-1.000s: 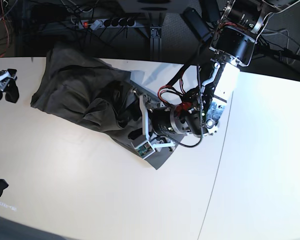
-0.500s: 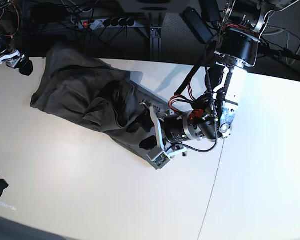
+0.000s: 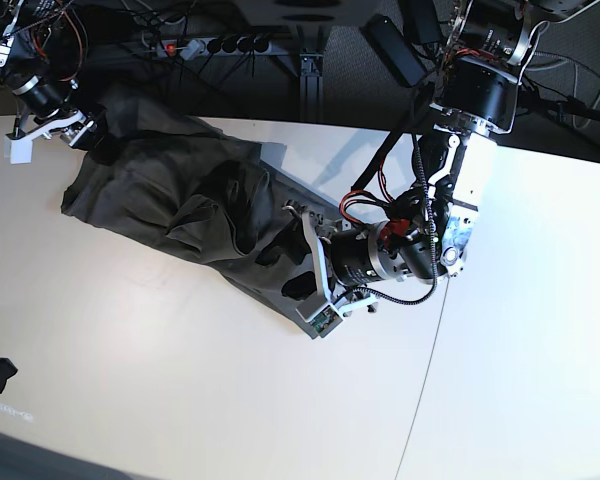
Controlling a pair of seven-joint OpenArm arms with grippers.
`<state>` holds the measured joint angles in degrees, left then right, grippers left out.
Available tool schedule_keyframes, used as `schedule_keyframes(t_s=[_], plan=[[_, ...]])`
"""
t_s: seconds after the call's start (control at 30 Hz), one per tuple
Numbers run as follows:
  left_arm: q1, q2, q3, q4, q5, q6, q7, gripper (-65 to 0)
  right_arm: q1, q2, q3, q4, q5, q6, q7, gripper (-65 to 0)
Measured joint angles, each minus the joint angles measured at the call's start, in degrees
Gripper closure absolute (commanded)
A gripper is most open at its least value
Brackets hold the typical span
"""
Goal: Fold the T-shirt properly
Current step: 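Release the left gripper and grasp the folded bundle again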
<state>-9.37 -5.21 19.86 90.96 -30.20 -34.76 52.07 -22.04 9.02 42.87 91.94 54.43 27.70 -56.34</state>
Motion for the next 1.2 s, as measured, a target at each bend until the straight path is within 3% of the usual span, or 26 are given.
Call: schedule_keyframes(t_s=[0.33,0.4,0.53,0.7,0.83,0.97,1.1,1.2], plan=[[0.0,0.0,0.0,0.0,0.0,0.0,0.22,-39.1,4.28,-3.43,-0.52,0.07,-1.42,0.02,-0.13,-43.1],[0.0,0.0,0.0,0.0,0.0,0.0,0.22,-39.1,5.55,-3.65,-0.66,0.0,-2.25,0.02,-0.37,-34.8],[0.0,0.0,0.0,0.0,0.11,0.0,0.68,-39.1,7.15,-3.8,-0.74,-0.2,-3.74,0.07,-0.96,-0.5],[0.0,0.04,-0.52,0.0,-0.07,0.0,1.55,-39.0,7.93,-2.89,-0.81,-0.24,-8.28,0.07,-0.59,0.0],[-0.02,-0.02,-4.28,0.0,-0.46,0.0,1.99,-39.0,7.91,2.49,-0.92,-0.35,-14.12,0.04,1.05,0.0],[-0.02,-3.37,-6.01,0.02,-4.81,-0.02,2.05,-39.0,7.78,9.79,-0.87,-0.35,-19.06,0.04,2.91,0.0],[0.02,-6.25,-6.16,0.0,-4.81,-0.13,2.36,-39.0,7.89,16.0,-0.9,-0.37,-18.25,0.04,2.67,0.0],[0.26,-6.34,-6.14,0.0,-4.85,-0.13,2.32,-39.0,10.32,19.37,-0.9,-0.35,-12.79,0.02,1.14,0.0]])
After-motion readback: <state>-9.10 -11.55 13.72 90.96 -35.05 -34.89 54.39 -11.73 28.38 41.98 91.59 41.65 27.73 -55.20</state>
